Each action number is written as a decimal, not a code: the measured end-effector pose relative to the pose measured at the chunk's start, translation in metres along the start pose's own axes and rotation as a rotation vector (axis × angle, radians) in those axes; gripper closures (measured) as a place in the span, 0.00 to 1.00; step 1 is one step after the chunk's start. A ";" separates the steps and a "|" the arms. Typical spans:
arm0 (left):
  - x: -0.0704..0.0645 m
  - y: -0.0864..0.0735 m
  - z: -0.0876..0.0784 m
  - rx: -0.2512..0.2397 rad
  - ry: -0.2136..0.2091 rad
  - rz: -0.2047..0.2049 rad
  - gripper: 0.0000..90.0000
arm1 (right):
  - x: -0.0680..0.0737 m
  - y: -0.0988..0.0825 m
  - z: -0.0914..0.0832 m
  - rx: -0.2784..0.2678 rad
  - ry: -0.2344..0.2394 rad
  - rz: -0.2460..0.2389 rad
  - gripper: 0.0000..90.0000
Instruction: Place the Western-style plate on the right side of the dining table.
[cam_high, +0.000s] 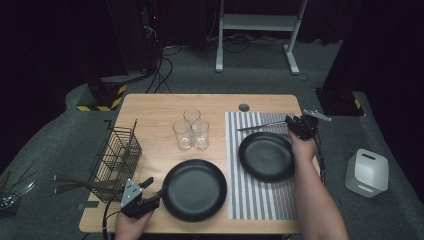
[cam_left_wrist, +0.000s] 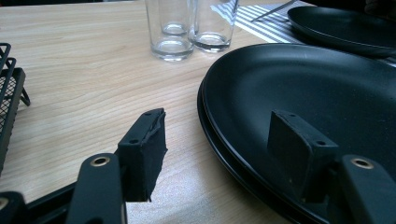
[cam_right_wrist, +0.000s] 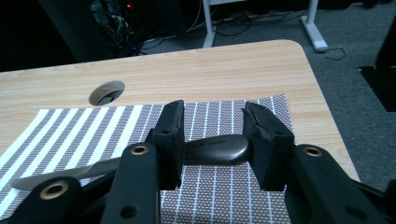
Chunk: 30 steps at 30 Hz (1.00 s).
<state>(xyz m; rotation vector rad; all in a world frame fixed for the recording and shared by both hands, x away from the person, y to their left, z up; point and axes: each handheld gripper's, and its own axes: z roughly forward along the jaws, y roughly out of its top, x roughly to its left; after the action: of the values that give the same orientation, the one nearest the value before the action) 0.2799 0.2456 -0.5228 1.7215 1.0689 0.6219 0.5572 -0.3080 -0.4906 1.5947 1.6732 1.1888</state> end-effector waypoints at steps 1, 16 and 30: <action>0.000 0.000 0.000 0.003 -0.002 -0.002 0.42 | 0.000 0.000 0.000 0.002 -0.006 -0.002 0.66; 0.000 0.000 0.000 0.000 -0.003 0.003 0.42 | 0.002 0.003 -0.002 -0.010 -0.013 -0.033 0.68; -0.001 0.000 0.000 -0.004 -0.002 0.006 0.42 | 0.010 -0.006 -0.010 0.049 0.002 -0.128 0.73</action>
<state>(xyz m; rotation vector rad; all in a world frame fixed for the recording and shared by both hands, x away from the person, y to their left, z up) 0.2791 0.2453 -0.5229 1.7221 1.0605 0.6254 0.5446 -0.2997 -0.4891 1.4916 1.7896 1.0931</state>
